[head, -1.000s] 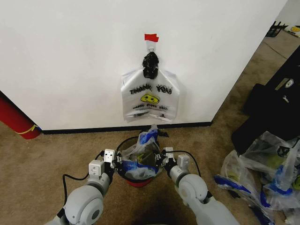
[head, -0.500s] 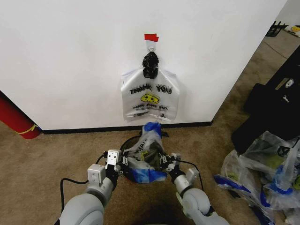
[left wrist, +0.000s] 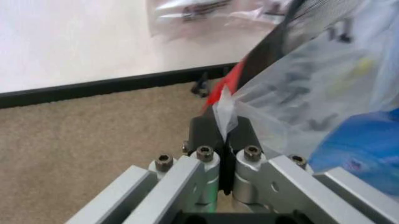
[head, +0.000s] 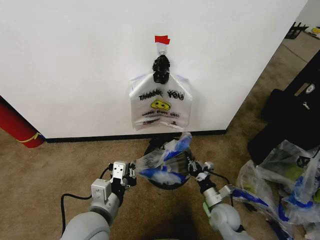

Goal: Pick up the garbage bag from the wall and place it over the trash bin.

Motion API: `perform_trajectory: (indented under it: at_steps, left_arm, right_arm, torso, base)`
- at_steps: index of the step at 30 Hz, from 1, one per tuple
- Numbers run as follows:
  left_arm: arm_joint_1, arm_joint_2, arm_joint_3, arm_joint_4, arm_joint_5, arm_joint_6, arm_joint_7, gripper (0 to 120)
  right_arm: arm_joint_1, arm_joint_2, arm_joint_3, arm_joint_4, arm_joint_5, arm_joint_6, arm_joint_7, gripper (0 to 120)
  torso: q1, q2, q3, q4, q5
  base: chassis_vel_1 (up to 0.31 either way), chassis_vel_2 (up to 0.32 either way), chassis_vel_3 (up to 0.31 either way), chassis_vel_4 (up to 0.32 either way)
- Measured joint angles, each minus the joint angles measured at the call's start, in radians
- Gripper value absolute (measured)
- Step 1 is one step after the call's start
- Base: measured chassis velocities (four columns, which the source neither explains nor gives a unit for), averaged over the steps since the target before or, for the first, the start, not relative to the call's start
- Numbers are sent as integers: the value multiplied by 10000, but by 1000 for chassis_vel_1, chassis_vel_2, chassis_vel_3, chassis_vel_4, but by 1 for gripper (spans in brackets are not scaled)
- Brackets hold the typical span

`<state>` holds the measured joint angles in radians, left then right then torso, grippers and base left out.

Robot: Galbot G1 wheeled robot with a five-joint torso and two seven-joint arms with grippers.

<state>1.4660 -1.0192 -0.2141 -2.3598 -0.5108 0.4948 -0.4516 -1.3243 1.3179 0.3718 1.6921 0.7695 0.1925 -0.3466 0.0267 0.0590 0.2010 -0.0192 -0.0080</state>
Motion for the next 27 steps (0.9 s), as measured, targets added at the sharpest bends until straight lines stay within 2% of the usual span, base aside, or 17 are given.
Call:
perform_trajectory:
  at_steps: [7, 11, 12, 14, 15, 17, 18, 20, 21, 22, 24, 27]
  left_arm:
    - [-154, 58, -12, 459, 457, -483, 151, 0]
    - [-99, 64, 62, 644, 1278, -1620, 513, 0]
    - [-56, 103, 50, 772, 1800, -2214, 791, 5]
    - [-38, 135, 31, 851, 2067, -2490, 928, 8]
    - [-10, 266, -57, 1078, 2808, -3143, 1283, 15]
    - [-7, 401, -210, 1294, 3448, -3696, 1714, 22]
    - [-14, 505, -434, 1539, 4024, -4246, 2204, 26]
    - [-30, 535, -581, 1666, 4330, -4560, 2485, 30]
    - [-105, 577, -892, 1958, 5050, -5200, 3070, 34]
    - [-132, 584, -997, 2055, 5303, -5425, 3250, 36]
    - [-297, 660, -1699, 2598, 6774, -6757, 4182, 48]
    - [-302, 737, -2194, 2721, 7321, -7466, 4878, 58]
  right_arm:
    - [-134, -272, 261, 472, 313, -351, -93, 0]
    - [-138, -284, 185, 500, 165, -440, -114, 0]
    - [-115, -265, 129, 472, 55, -468, -76, 0]
    - [-97, -255, 105, 453, 17, -478, -47, 0]
    - [-30, -224, 28, 405, -70, -514, 80, 0]
    - [39, -207, -24, 375, -122, -561, 219, 0]
    - [89, -203, -60, 373, -159, -611, 352, 0]
    - [110, -203, -73, 373, -172, -639, 408, 0]
    - [147, -205, -97, 398, -188, -701, 513, 0]
    - [160, -208, -105, 416, -192, -723, 550, 0]
    - [209, -239, -122, 504, -243, -823, 729, 0]
    - [214, -272, -133, 560, -282, -870, 820, 0]
  torso:
    - [0, 0, 0, -1, 0]
    - [0, 0, 0, -1, 0]
    - [-1, 0, 0, 0, 0]
    - [-1, 1, -1, 0, 0]
    - [-1, 0, 0, 0, 0]
    - [-1, 0, 0, 0, -1]
    - [-1, 0, 0, 0, 0]
    - [-1, 0, 0, 0, -1]
    - [-1, 0, 0, 0, 0]
    - [-1, 0, 0, 0, 0]
    - [-1, 0, 0, -1, -2]
    - [-1, 0, 0, -1, -3]
  base:
    - [0, 0, 0, 0]
    - [0, 0, 0, 0]
    - [0, 0, 0, 0]
    - [0, 0, 0, 0]
    - [0, 0, 0, 0]
    - [0, 0, 0, 0]
    - [0, 0, 0, 0]
    - [0, 0, 0, 0]
    - [0, 0, 0, 0]
    - [0, 0, 0, 0]
    - [0, 0, 0, 0]
    - [0, 0, 0, 0]
